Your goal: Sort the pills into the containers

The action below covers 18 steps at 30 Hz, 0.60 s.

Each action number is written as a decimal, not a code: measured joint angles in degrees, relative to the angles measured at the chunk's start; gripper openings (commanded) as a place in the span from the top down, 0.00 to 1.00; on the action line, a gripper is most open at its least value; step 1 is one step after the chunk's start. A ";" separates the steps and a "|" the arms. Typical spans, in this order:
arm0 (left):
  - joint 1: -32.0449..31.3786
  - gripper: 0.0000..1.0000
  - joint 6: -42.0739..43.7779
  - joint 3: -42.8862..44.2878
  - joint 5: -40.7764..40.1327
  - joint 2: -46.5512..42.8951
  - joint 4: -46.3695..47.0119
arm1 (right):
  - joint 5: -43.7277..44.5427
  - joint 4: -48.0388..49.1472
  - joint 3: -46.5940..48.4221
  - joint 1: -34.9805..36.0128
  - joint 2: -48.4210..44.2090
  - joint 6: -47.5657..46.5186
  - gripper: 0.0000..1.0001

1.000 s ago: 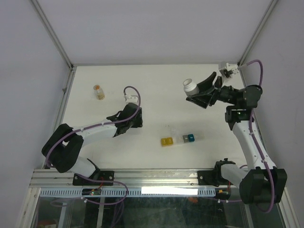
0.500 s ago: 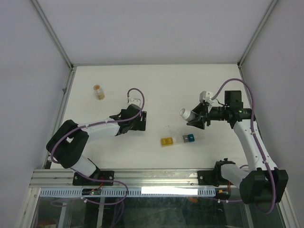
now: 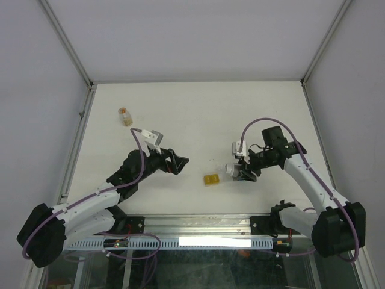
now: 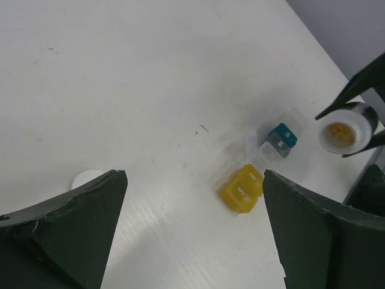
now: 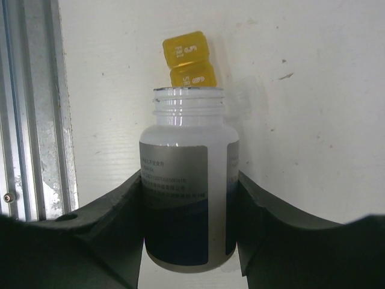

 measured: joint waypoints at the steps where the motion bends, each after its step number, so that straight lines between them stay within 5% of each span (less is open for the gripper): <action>1: 0.02 0.01 0.00 -1.16 1.25 -0.61 2.36 | 1.18 0.02 -0.35 0.68 0.37 0.00 1.00; 18: 0.02 0.01 0.26 -3.96 7.23 1.33 11.72 | 15.69 1.64 -1.38 9.60 8.50 3.61 1.00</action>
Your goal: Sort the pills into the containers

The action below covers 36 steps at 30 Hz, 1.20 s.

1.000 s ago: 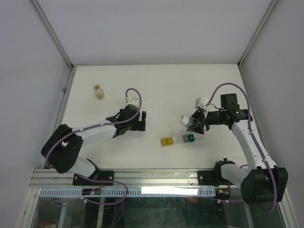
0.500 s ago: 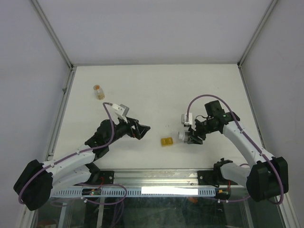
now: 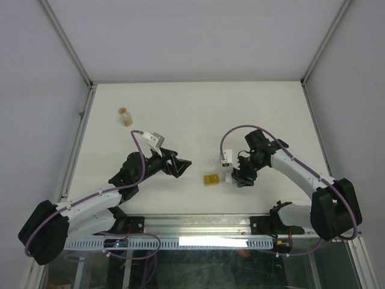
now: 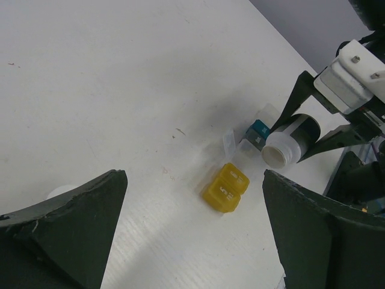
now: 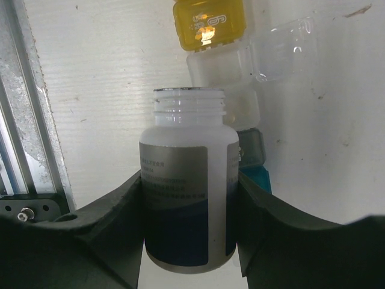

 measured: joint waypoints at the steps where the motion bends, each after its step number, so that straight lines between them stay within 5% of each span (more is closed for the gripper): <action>1: 0.00 0.01 0.13 -0.17 -0.13 -0.20 -0.02 | 0.68 0.00 0.07 0.55 0.57 0.31 1.00; 36: 0.00 0.01 1.07 -0.61 -4.55 -2.32 -2.78 | 15.02 -2.54 9.46 10.32 10.60 8.24 1.00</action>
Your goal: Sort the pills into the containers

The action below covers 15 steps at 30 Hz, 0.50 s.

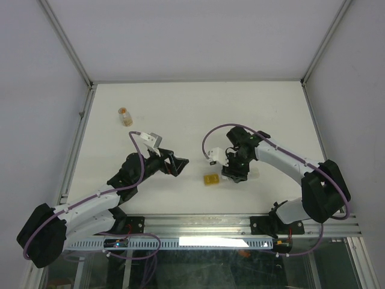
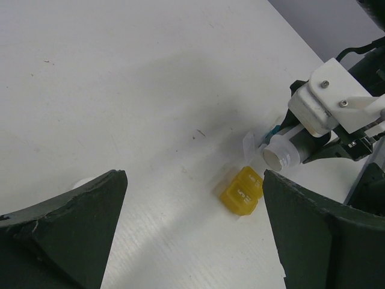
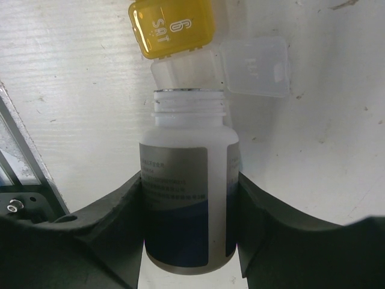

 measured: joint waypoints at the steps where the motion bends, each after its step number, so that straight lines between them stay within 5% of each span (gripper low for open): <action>1: 0.00 0.01 0.00 0.00 -0.13 -0.04 0.00 | 0.37 -0.22 0.22 0.20 0.17 0.15 1.00; 15: 0.00 0.01 0.02 0.00 -1.73 -1.14 -0.26 | 4.90 -3.50 3.54 3.67 2.69 2.12 1.00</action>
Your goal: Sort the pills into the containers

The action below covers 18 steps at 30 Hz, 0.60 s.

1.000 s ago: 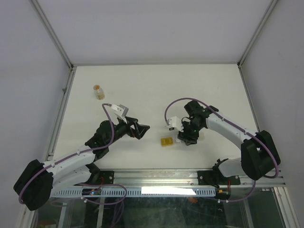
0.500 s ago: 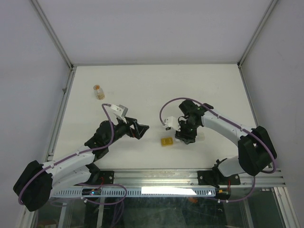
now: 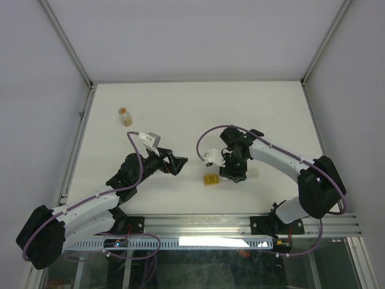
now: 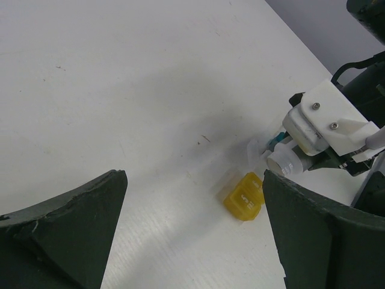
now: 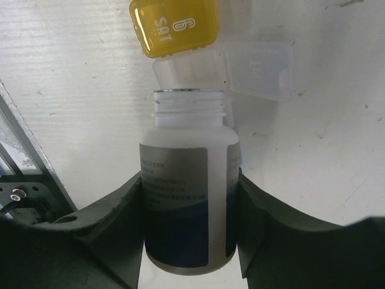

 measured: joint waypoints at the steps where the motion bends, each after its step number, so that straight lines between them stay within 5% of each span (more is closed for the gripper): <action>1: 0.00 0.01 0.00 0.00 -0.26 -0.04 -0.11 | 0.37 -0.15 0.26 0.24 0.24 0.13 1.00; 18: 0.00 0.01 0.15 -0.26 -1.29 -2.47 -2.64 | 4.15 -3.21 4.44 2.56 4.02 1.38 1.00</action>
